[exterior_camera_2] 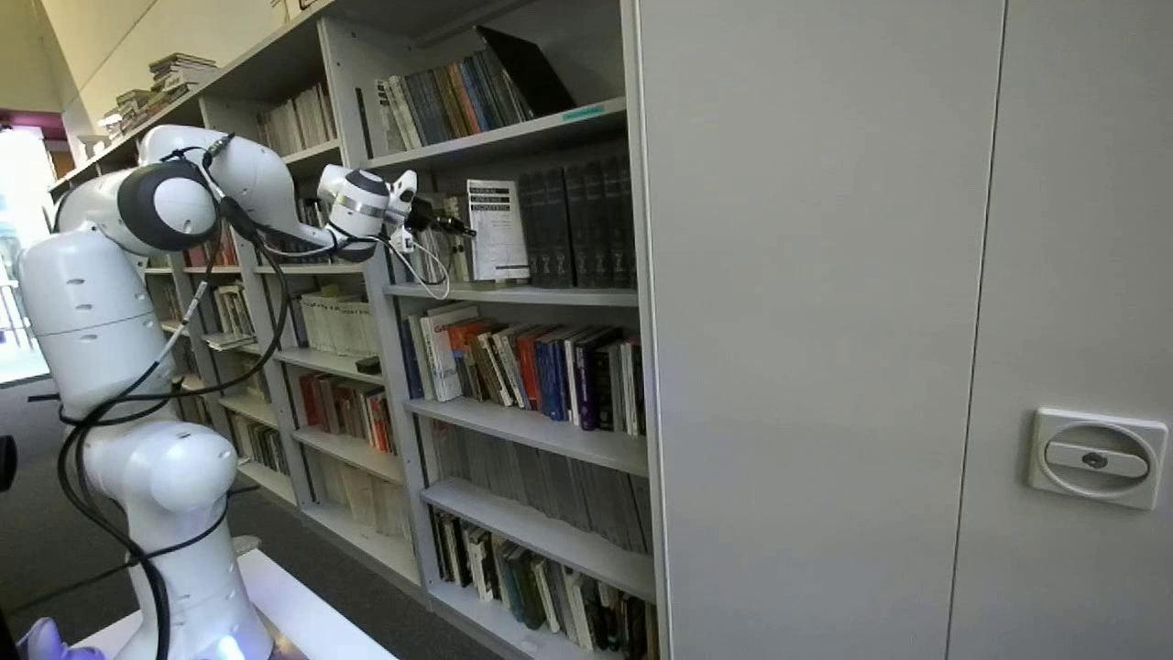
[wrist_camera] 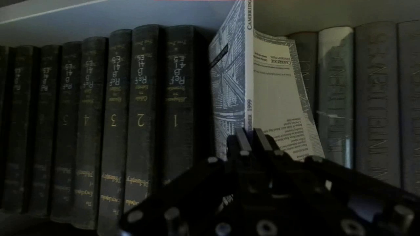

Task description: Pick up the small book from the shelf and move it to the right.

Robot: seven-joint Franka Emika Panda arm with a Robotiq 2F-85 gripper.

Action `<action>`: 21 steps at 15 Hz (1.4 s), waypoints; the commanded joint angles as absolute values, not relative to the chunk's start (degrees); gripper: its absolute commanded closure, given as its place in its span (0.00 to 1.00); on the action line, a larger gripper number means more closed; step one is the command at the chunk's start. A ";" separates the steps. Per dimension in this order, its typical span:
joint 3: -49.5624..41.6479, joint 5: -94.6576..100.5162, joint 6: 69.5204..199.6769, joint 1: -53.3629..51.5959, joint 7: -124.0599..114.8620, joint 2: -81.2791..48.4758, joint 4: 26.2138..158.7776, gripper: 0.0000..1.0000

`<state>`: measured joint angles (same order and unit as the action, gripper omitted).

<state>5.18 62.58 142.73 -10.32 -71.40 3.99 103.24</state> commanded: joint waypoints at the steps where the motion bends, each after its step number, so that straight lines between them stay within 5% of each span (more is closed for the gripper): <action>1: 5.91 64.28 140.67 -7.76 -72.36 5.56 103.32 0.98; 21: 7.38 62.77 143.05 -6.20 -79.14 7.04 106.73 0.98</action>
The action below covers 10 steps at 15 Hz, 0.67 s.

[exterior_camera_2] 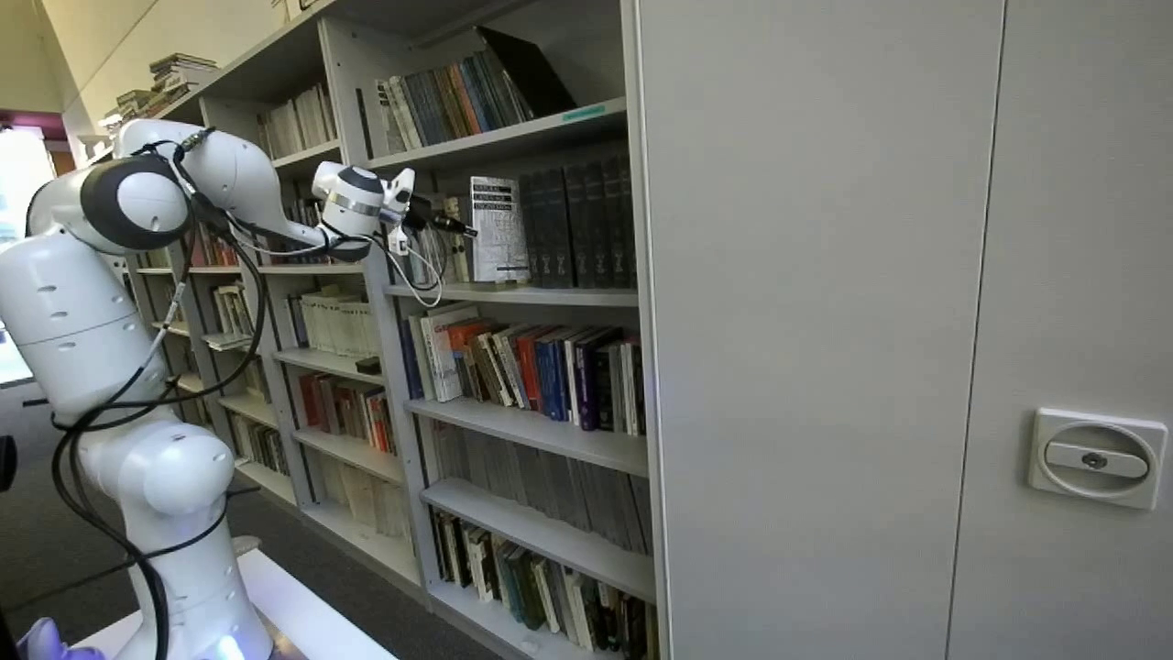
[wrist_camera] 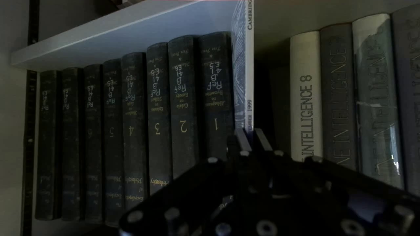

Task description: Pick up the small book from the shelf and move it to the right.

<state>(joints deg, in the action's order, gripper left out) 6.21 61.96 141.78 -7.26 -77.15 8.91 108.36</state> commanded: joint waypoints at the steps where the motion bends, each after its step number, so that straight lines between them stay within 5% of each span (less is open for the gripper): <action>1: 7.58 62.97 143.09 -6.28 -79.62 6.21 106.21 0.98; 10: 8.01 64.39 143.79 -7.15 -79.44 -2.22 97.32 0.98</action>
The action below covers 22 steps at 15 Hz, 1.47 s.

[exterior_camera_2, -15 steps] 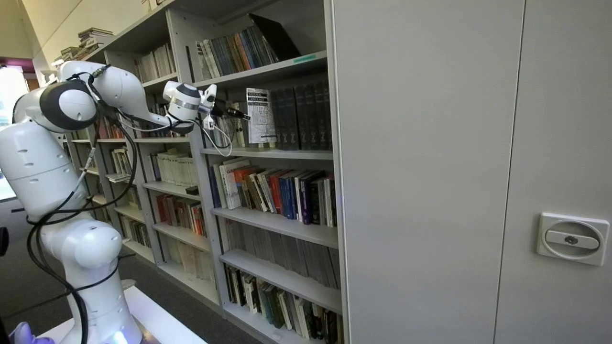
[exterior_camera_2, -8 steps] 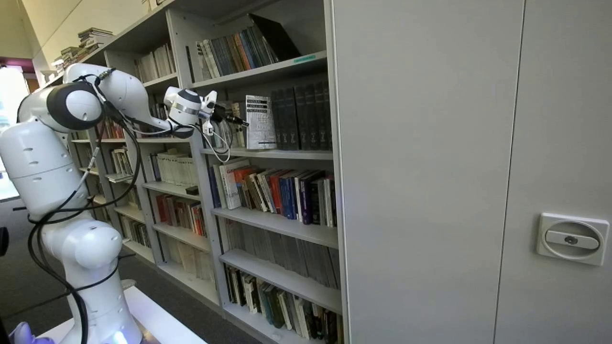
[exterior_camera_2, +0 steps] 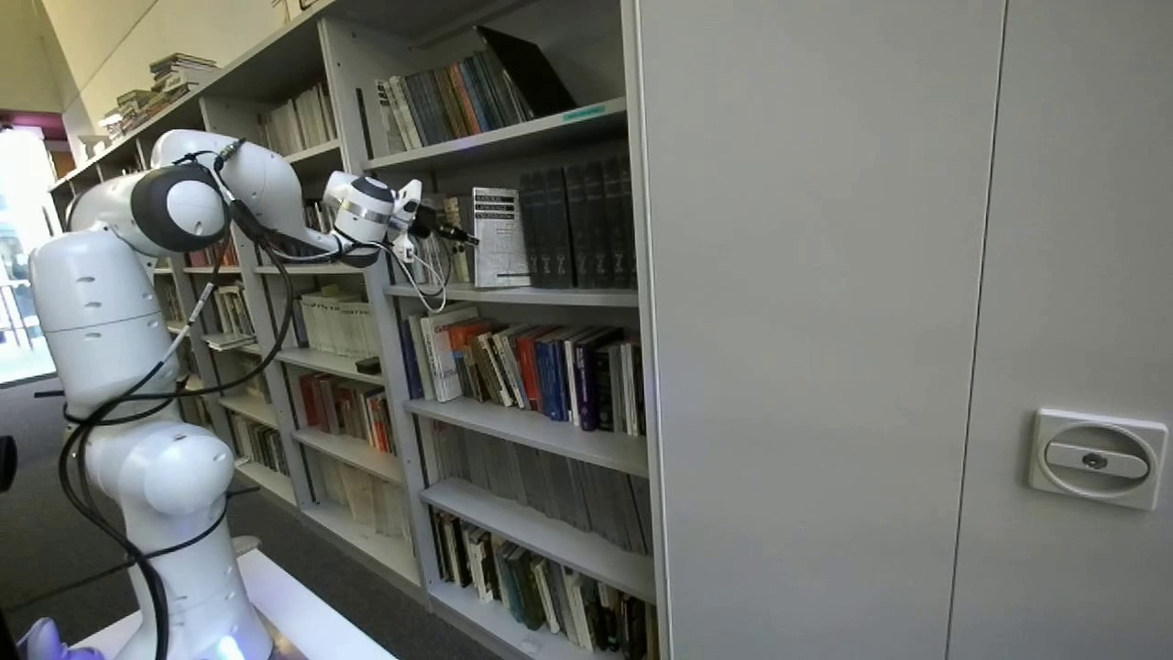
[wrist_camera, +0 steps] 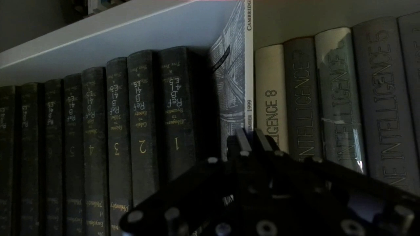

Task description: Pick up the small book from the shelf and move it to the right.

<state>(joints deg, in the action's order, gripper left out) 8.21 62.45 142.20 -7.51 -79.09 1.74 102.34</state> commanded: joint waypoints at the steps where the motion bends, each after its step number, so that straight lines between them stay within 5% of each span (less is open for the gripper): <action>1: 7.83 64.81 143.87 -7.21 -79.37 -3.32 96.06 0.98; 21: 5.25 63.26 152.49 -4.32 -62.74 -19.47 75.85 0.97; 22: 5.41 62.71 152.72 -4.13 -62.37 -19.60 75.66 0.68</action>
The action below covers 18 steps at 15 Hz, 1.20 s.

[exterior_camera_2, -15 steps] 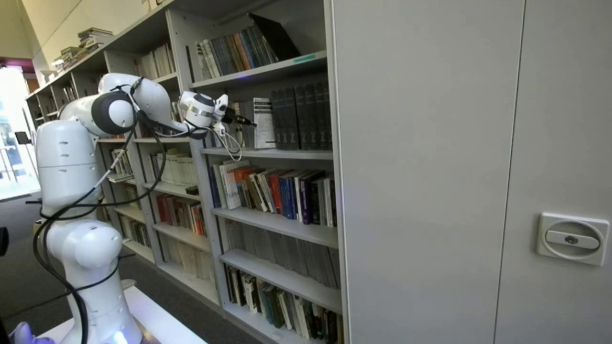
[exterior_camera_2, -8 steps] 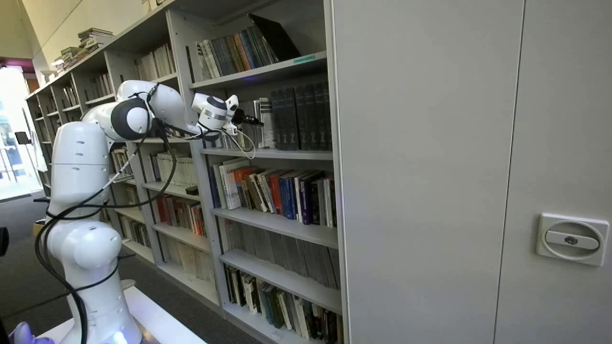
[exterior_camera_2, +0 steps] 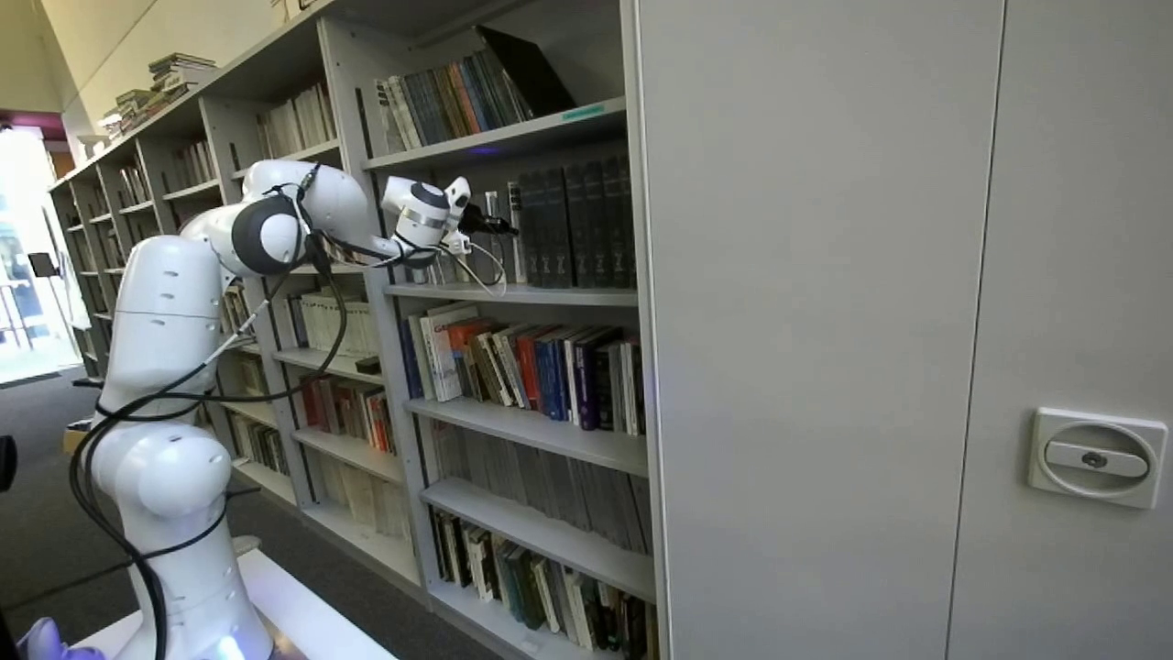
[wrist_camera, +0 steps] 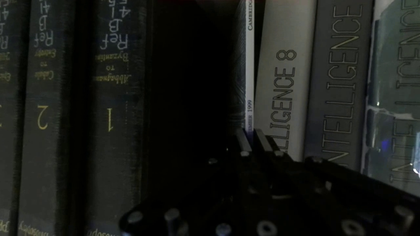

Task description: Pick up the small book from the shelf and move it to the right.

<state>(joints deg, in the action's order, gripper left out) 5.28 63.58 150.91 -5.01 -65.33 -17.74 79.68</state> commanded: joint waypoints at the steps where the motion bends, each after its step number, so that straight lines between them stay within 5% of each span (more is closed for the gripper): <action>1: 5.44 62.63 152.63 -4.14 -62.64 -19.68 75.53 0.68; 10: 8.92 51.50 151.98 -3.63 -58.58 -14.04 80.38 0.02; 18: 8.72 50.74 150.17 -3.91 -53.77 -3.44 87.47 0.00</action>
<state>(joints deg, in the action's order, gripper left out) 9.03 50.82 150.59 -4.91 -56.23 -9.33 81.87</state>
